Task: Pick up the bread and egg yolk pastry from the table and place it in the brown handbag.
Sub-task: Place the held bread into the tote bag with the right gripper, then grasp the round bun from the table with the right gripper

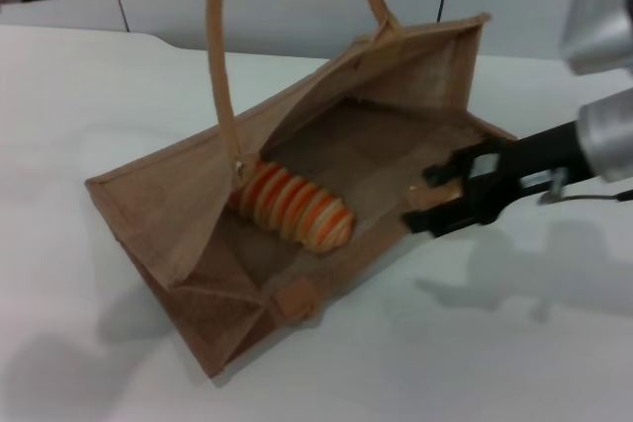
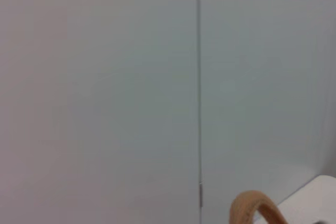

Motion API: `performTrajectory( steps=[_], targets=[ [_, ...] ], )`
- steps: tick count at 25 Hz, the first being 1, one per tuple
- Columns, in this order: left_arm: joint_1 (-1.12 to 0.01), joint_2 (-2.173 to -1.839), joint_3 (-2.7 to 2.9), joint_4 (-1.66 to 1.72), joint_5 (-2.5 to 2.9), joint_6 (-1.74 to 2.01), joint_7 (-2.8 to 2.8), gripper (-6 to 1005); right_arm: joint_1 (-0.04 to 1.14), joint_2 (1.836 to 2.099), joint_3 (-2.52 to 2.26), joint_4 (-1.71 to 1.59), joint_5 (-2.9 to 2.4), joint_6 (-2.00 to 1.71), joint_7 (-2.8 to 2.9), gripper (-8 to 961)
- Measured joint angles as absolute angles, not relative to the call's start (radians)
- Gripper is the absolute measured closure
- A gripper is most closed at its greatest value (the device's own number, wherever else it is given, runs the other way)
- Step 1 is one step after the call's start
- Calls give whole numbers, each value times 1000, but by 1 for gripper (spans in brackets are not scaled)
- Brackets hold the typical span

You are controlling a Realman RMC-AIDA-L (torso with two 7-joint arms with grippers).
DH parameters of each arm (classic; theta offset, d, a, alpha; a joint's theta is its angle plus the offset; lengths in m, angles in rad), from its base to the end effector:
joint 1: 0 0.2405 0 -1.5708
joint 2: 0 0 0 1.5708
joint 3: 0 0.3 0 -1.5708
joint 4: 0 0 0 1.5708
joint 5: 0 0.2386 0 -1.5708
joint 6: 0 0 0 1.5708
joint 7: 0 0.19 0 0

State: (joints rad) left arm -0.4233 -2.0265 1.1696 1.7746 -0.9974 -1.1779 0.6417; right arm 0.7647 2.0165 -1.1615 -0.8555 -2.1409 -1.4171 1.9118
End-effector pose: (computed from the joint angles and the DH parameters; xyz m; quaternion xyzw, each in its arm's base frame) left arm -0.1205 0.4447 0.0870 -0.8822 -0.2233 -0.1938 0.3664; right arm 0.2014 0.4529 -0.0796 -0.9791 0.1904 0.0231 0.0683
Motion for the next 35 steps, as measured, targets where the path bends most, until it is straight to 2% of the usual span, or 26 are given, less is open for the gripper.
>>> performTrajectory(
  steps=[12, 17, 23, 35],
  targets=[
    [-367, -2028, 1110, 1837, -999, -1184, 637, 885, 734, 2022, -1017, -897, -2339, -1367, 1943, 140],
    [-371, -2028, 1111, 1838, -997, -1188, 637, 885, 764, 2025, -1035, -841, -2335, -1300, 1937, 144],
    [-378, -2028, 1118, 1838, -997, -1189, 637, 884, 865, 2025, -1076, -663, -2342, -1186, 1929, 149],
    [-379, -2028, 1118, 1844, -997, -1191, 637, 884, 876, 2025, -1083, -609, -2340, -1127, 1929, 159]
  ],
)
